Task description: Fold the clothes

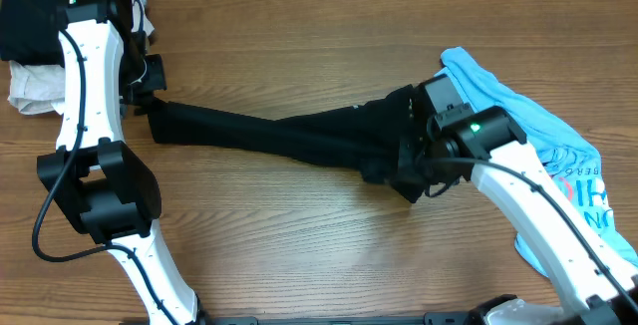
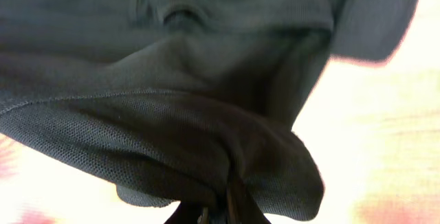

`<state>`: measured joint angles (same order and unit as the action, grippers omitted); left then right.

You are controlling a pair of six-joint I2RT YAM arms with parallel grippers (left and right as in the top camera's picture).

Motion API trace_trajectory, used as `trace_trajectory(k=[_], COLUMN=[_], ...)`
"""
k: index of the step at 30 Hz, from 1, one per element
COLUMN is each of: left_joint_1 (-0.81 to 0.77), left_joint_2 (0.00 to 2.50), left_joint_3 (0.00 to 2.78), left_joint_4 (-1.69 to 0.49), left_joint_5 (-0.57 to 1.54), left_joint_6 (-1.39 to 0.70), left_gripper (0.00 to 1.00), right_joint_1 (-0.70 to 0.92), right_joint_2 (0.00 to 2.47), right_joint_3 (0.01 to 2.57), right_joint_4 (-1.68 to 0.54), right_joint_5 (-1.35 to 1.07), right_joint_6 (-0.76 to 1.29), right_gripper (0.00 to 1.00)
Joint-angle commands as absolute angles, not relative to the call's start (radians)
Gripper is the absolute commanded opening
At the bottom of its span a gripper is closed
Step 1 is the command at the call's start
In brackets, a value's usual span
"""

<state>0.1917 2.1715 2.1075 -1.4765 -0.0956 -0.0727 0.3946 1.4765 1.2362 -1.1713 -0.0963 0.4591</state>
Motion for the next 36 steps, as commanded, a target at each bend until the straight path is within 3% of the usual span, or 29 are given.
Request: trace_trajectory(k=[1,10,13,14,15,16,17,19,36], left_joint_1=[0.182,0.161,0.161,0.161,0.161,0.161,0.161,0.161,0.175], left_joint_2=[2.173,2.173,2.173,2.173,2.173,2.173,2.173,2.173,2.235], left_joint_3=[2.049,1.84,1.794,1.784,1.777,1.777,1.777,1.778,1.812], left_joint_4=[-1.442,-1.205,-1.142,-1.13,-1.124,-1.124,-1.124,-1.123,-1.073], left_joint_5=[-0.093,-0.092,-0.092,-0.089,-0.082,-0.078,-0.078,-0.08,0.097], left_joint_6=[-0.083,-0.095,-0.105,-0.111,-0.113,-0.112,-0.112,-0.105,0.208], left_gripper=[0.04,0.04,0.06,0.14,0.31,0.54,0.77,1.0,1.0], right_joint_1=[0.341,0.18,0.175,0.175,0.175,0.176,0.175,0.175,0.173], right_joint_2=[1.556,1.67,1.699,1.708,1.713,1.718,1.718,1.716,1.706], right_joint_3=[1.258,1.258,1.258,1.258,1.258,1.258,1.258,1.261,1.502], right_joint_4=[-1.11,-0.846,-0.76,-0.74,-0.728,-0.726,-0.727,-0.738,-1.171], right_joint_5=[-0.064,-0.104,-0.123,-0.131,-0.138,-0.141,-0.141,-0.141,-0.087], right_joint_6=[0.384,0.254,0.203,0.199,0.2,0.201,0.201,0.209,0.2], right_gripper=[0.06,0.11,0.31,0.49,0.64,0.86,1.0,1.0,1.0])
